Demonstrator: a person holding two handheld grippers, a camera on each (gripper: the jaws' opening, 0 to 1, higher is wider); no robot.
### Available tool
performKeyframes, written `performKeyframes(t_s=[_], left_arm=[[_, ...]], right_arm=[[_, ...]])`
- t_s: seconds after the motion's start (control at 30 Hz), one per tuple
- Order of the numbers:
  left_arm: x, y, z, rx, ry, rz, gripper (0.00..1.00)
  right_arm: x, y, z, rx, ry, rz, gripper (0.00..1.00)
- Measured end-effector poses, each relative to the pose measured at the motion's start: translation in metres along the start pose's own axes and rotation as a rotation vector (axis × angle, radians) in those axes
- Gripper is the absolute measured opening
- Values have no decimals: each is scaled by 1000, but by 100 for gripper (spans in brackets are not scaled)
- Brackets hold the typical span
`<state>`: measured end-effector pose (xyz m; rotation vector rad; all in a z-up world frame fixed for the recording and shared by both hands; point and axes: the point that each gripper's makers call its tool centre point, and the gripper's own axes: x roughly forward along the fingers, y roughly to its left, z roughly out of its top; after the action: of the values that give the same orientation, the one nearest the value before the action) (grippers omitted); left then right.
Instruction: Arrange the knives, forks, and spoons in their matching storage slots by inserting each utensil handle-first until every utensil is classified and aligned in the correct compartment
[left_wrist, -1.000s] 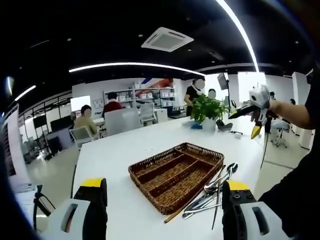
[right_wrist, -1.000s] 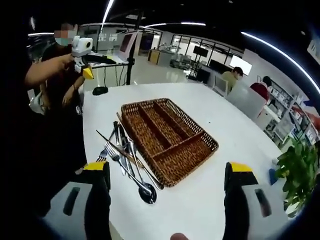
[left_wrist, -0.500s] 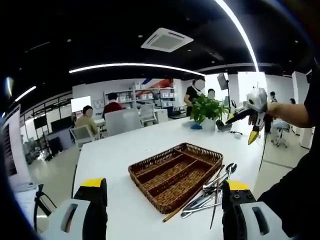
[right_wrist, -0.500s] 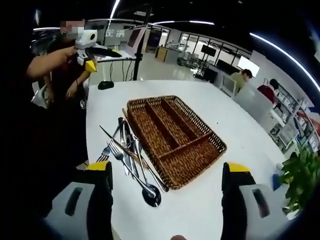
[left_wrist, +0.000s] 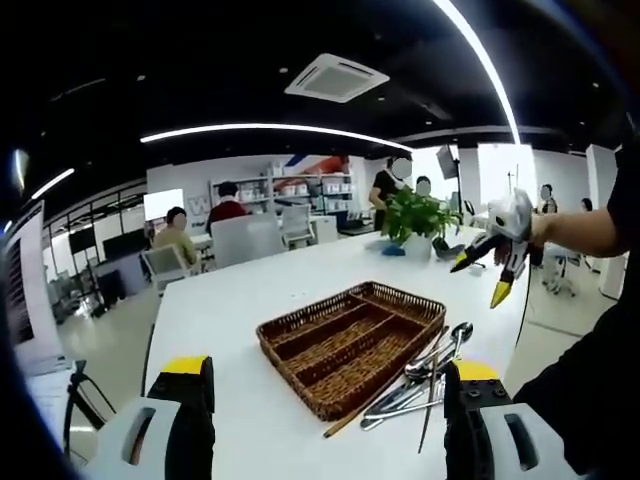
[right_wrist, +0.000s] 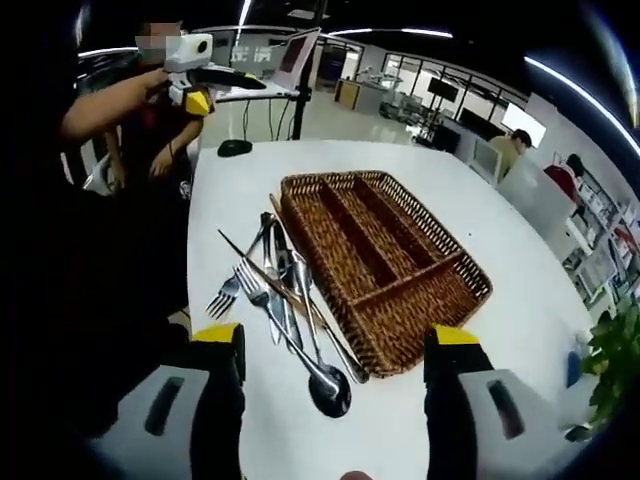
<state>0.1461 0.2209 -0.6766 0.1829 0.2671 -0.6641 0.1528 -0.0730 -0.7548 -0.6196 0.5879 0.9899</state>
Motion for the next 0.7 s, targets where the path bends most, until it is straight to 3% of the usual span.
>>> performKeyframes(t_s=[0.37,0.7], left_arm=[[0,-2,-2,-7,-1,-8,100],[-5,-4,-9,-2,16,-18,100]], right_arm=[[27,22,4,-59,8,68,67],[58,38,-5,-70,25,119,59]])
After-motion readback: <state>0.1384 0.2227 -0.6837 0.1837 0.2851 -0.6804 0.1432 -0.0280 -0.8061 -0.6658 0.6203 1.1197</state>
